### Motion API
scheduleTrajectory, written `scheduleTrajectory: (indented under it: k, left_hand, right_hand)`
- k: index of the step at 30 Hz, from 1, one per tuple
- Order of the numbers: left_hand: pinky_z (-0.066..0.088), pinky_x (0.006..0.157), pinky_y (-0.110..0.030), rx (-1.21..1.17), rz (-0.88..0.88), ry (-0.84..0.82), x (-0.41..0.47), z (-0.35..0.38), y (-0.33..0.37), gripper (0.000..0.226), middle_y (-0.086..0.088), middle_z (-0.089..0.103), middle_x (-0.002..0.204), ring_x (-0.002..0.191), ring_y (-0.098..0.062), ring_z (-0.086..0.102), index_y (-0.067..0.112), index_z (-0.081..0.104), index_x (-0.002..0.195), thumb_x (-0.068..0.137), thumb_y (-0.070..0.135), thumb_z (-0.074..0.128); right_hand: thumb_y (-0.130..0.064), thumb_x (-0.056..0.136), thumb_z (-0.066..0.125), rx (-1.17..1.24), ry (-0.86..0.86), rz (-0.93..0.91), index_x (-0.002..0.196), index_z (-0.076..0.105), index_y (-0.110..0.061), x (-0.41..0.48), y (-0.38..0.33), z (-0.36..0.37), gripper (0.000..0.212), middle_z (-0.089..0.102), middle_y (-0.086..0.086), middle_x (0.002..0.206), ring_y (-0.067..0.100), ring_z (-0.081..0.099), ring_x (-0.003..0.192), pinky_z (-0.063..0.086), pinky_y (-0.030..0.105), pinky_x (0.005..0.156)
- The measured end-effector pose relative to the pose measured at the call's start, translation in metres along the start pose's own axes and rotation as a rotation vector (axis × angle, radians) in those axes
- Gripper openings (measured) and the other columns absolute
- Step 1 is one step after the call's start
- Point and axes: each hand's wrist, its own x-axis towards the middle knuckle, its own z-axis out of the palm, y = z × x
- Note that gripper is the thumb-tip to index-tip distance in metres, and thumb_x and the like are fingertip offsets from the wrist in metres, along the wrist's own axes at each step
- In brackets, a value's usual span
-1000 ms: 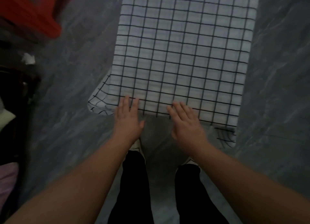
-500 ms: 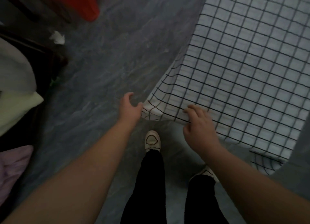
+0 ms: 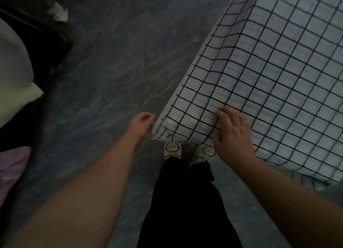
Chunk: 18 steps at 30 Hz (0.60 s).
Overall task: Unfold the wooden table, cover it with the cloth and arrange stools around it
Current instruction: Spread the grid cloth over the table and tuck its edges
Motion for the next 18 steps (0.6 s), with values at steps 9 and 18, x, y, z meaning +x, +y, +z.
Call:
scheduleTrajectory:
  k: [9, 18]
  left_hand:
    - [0.052, 0.077, -0.02, 0.074, -0.034, -0.275, -0.014, 0.02, -0.012, 0.036, 0.005, 0.071, 0.107, 0.091, -0.004, 0.066, 0.022, 0.063, 0.112, 0.08, 0.018, 0.08]
    - [0.042, 0.081, -0.023, 0.456, -0.01, -0.171, 0.0, 0.009, -0.038, 0.02, -0.01, 0.066, 0.109, 0.102, -0.019, 0.06, 0.005, 0.071, 0.11, 0.091, 0.009, 0.067]
  right_hand:
    - [-0.019, 0.083, 0.061, 0.007, 0.034, 0.0, 0.138, 0.044, -0.021, 0.002, 0.0, 0.003, 0.057, 0.037, 0.001, 0.147, 0.026, 0.031, 0.134, 0.027, 0.046, 0.109]
    - [-0.016, 0.079, 0.065, -0.007, 0.051, -0.023, 0.137, 0.045, -0.02, 0.005, 0.003, 0.006, 0.061, 0.037, 0.003, 0.146, 0.029, 0.03, 0.133, 0.028, 0.048, 0.108]
